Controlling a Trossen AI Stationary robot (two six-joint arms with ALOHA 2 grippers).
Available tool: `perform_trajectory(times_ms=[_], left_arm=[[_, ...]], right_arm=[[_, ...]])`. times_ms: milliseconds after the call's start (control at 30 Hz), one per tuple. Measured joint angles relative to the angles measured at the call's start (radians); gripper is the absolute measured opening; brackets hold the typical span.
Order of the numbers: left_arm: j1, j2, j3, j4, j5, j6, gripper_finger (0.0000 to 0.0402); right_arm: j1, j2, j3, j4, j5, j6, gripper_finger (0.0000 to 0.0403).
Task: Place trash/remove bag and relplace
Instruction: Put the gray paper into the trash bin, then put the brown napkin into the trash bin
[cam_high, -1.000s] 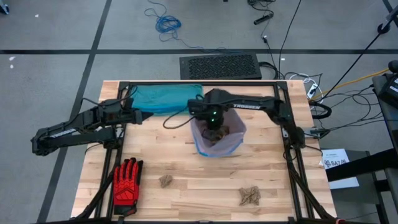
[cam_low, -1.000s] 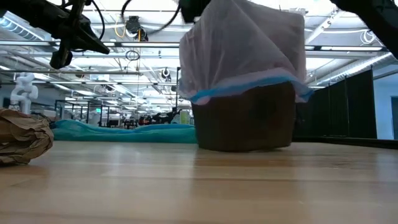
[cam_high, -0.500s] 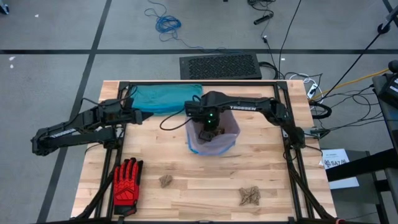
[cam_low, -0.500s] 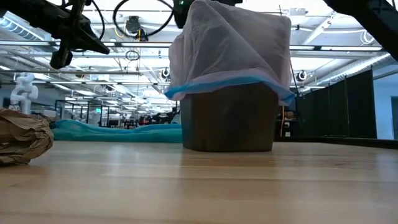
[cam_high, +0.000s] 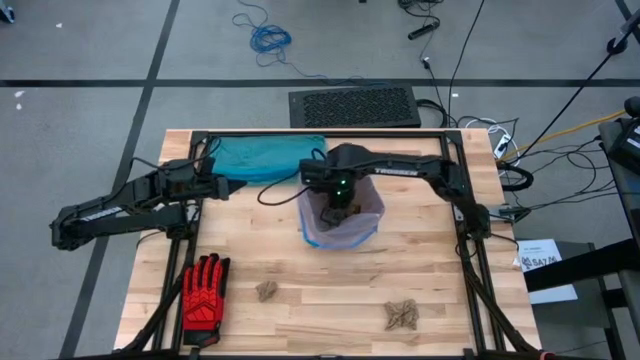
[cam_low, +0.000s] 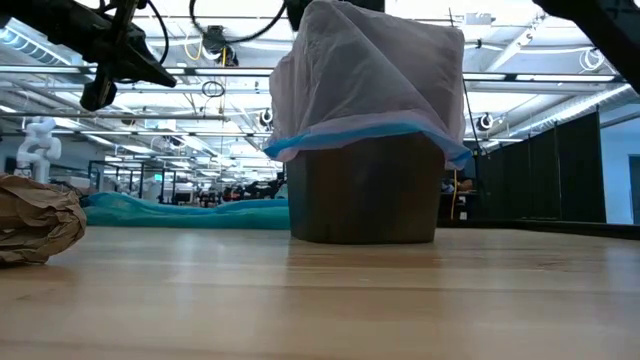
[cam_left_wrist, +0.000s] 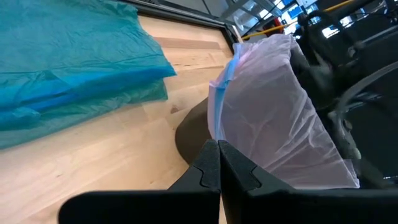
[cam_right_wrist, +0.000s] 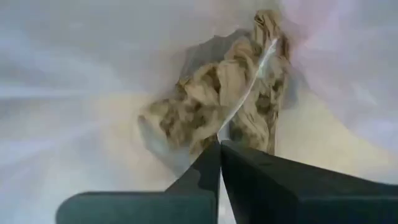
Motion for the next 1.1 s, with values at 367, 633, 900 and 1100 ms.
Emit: perform_trajectory(times_ms=[367, 633, 900, 1100], left_arm=[[0.000, 0.000, 0.000, -0.007, 0.000, 0.001, 0.0000], [0.000, 0.000, 0.000, -0.006, 0.000, 0.001, 0.0000], [0.000, 0.000, 0.000, -0.005, 0.022, -0.019, 0.0000], [0.000, 0.000, 0.000, -0.005, 0.109, -0.027, 0.0000]], right_arm=[[-0.010, -0.173, 0.000, 0.041, 0.002, 0.025, 0.0094], [0.008, -0.372, 0.000, 0.090, -0.199, 0.051, 0.0121], [0.219, -0.531, 0.001, 0.023, -0.110, 0.329, 0.0013], [0.505, -0.500, 0.001, 0.011, 0.149, 0.709, 0.0002]])
